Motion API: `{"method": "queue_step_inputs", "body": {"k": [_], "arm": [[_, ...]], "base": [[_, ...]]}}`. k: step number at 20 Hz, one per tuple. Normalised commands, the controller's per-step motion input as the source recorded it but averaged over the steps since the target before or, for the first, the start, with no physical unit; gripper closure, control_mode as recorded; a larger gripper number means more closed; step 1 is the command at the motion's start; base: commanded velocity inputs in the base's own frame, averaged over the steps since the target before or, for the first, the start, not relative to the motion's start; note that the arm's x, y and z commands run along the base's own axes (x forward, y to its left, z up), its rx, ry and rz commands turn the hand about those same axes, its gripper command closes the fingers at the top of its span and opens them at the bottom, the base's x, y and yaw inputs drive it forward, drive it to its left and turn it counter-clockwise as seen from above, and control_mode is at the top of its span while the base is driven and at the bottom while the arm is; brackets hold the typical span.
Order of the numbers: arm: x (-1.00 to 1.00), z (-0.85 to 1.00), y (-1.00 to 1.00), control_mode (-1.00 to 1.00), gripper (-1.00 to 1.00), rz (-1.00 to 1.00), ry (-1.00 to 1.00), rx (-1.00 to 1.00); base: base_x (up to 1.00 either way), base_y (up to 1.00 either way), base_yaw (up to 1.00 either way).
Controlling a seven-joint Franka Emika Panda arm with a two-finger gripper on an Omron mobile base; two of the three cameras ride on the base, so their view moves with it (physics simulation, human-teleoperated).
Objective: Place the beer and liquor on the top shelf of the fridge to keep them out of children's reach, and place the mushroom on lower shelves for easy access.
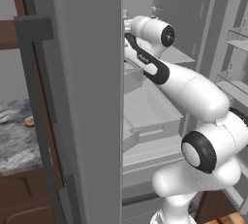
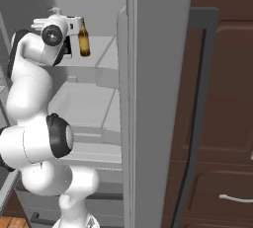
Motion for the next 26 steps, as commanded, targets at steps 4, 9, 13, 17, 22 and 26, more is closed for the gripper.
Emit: {"method": "queue_step_inputs", "body": {"k": [4, 9, 13, 17, 22, 26], "arm": [[0.43, -0.24, 0.14, -1.0, 1.0, 0.0, 0.0, 0.0], [0.42, -0.2, 0.13, -1.0, 1.0, 0.0, 0.0, 0.0], [0.41, -0.18, 0.12, -1.0, 1.0, 0.0, 0.0, 0.0], [0.25, -0.06, 0.04, -1.0, 1.0, 0.0, 0.0, 0.0], [0.0, 0.04, 0.0, -1.0, 1.0, 0.0, -0.07, 0.0], [0.0, 0.16, 0.0, -1.0, 1.0, 0.0, -0.11, 0.0]], "base": [[0.0, 0.0, 0.0], [0.0, 0.0, 0.0], [0.0, 0.0, 0.0], [0.0, 0.0, 0.0], [0.0, 0.0, 0.0], [0.0, 0.0, 0.0]]}}
